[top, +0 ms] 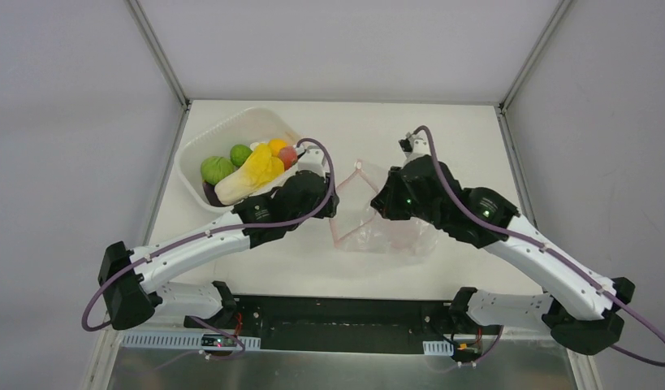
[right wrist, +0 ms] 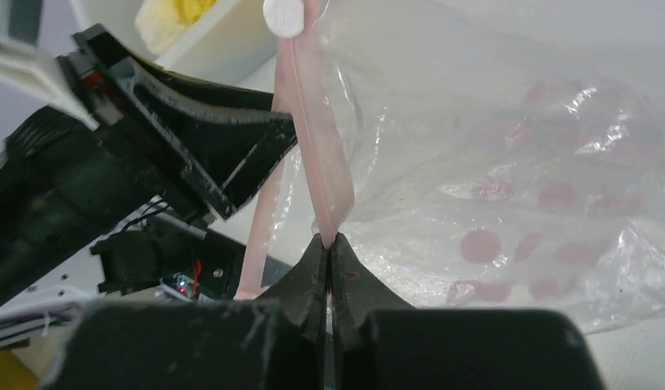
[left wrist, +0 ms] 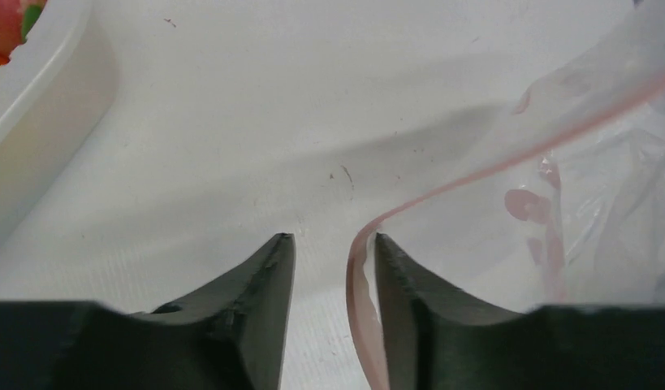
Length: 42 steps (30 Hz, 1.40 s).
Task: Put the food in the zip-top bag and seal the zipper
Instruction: Open the zipper of the food storage bag at the center of the board, then adjust the bin at the center of the board.
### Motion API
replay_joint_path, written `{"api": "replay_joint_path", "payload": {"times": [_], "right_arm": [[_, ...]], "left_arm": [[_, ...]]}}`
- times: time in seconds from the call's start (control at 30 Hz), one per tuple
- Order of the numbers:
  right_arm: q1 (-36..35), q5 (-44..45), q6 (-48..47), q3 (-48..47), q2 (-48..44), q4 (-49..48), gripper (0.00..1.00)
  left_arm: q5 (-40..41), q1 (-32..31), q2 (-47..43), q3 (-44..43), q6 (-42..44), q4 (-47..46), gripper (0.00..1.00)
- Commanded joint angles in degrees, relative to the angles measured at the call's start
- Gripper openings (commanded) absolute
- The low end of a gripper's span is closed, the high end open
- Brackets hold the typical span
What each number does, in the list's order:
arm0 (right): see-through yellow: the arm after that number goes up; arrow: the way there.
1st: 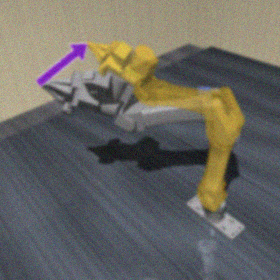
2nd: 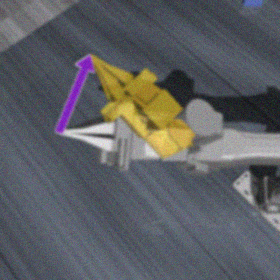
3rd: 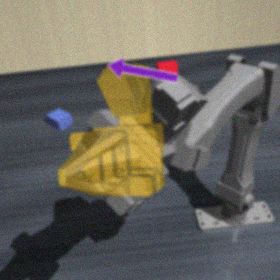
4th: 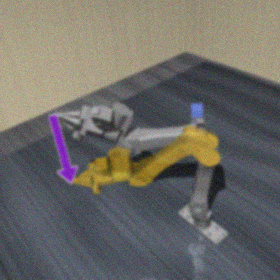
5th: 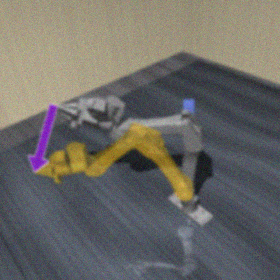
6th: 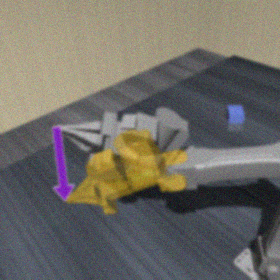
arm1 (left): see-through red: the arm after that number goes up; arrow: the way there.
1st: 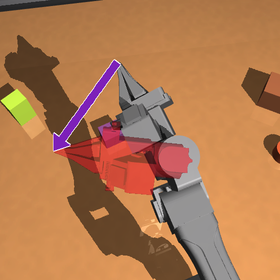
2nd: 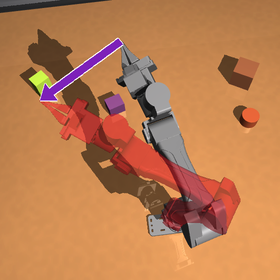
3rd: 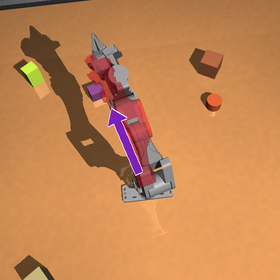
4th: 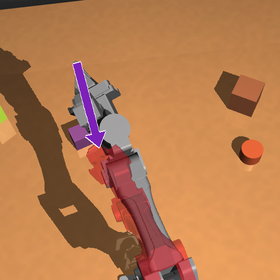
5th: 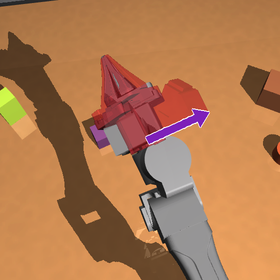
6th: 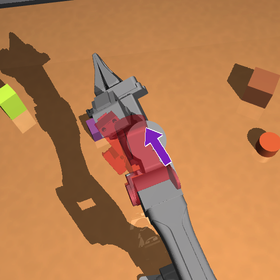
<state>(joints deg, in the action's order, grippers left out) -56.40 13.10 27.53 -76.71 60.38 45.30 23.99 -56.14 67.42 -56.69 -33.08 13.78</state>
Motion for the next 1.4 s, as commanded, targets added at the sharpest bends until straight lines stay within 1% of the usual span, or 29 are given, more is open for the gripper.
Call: {"api": "replay_joint_path", "payload": {"times": [0.0,0.1,0.17,0.27,0.33,0.43,0.53,0.6,0.7,0.83,0.93,1.0,1.07,1.17,1.23,1.3,1.37], "right_arm": [[0.0,9.3,0.8,0.5,5.2,-3.2,0.00],[0.5,11.1,0.2,1.9,7.5,-5.8,0.00],[1.0,11.3,0.1,3.3,8.1,-8.5,0.00],[2.7,9.5,0.2,5.7,8.0,-12.1,0.00],[4.4,7.1,0.3,8.0,7.6,-14.5,0.00],[7.4,1.8,0.5,10.9,6.8,-19.0,0.00],[9.4,-3.2,1.3,13.5,6.2,-21.6,0.00],[10.1,-5.1,1.6,14.8,6.1,-22.4,0.00],[10.3,-7.1,1.7,16.2,6.0,-23.1,0.00],[10.5,-10.1,1.9,17.9,5.7,-24.2,0.00],[10.7,-12.1,2.4,19.4,5.5,-25.7,0.00],[10.9,-12.6,2.4,19.7,5.6,-25.7,0.01],[10.9,-14.7,2.3,20.3,5.3,-25.8,0.01],[11.3,-15.0,2.1,20.8,5.1,-25.8,0.01],[11.5,-15.0,1.9,21.1,4.7,-25.6,0.01],[11.8,-14.9,1.9,21.5,4.2,-25.6,0.01],[12.1,-14.6,1.9,22.0,3.5,-25.5,0.01]], "left_arm": [[-4.0,0.8,2.7,-5.8,2.3,2.3,0.50],[-4.4,2.2,1.7,-6.0,3.0,4.9,0.70],[-4.8,3.4,-0.6,-4.8,4.0,5.5,0.81],[-5.6,4.6,-4.8,-3.2,5.9,6.8,0.91],[-5.1,5.2,-7.1,-2.9,7.3,8.7,0.94],[-1.4,5.8,-9.9,-3.1,9.1,12.6,0.98],[1.6,8.2,-12.0,-2.8,10.5,16.3,0.99],[1.6,11.1,-12.8,-2.2,11.1,18.5,0.99],[0.0,16.4,-13.2,-0.4,12.2,18.8,0.99],[-2.5,21.7,-12.2,2.8,14.2,16.6,0.99],[-4.1,26.7,-9.4,4.3,13.7,14.6,0.99],[-5.6,28.8,-7.8,4.9,14.8,13.0,0.99],[-9.3,30.7,-6.4,6.2,16.5,10.5,0.99],[-11.9,31.6,-3.9,4.5,16.0,12.5,0.99],[-15.9,31.6,-3.3,5.1,15.9,11.7,0.99],[-21.3,31.6,-3.2,5.8,15.5,11.3,0.95],[-27.9,31.2,-3.3,6.8,14.4,10.3,0.89]]}}
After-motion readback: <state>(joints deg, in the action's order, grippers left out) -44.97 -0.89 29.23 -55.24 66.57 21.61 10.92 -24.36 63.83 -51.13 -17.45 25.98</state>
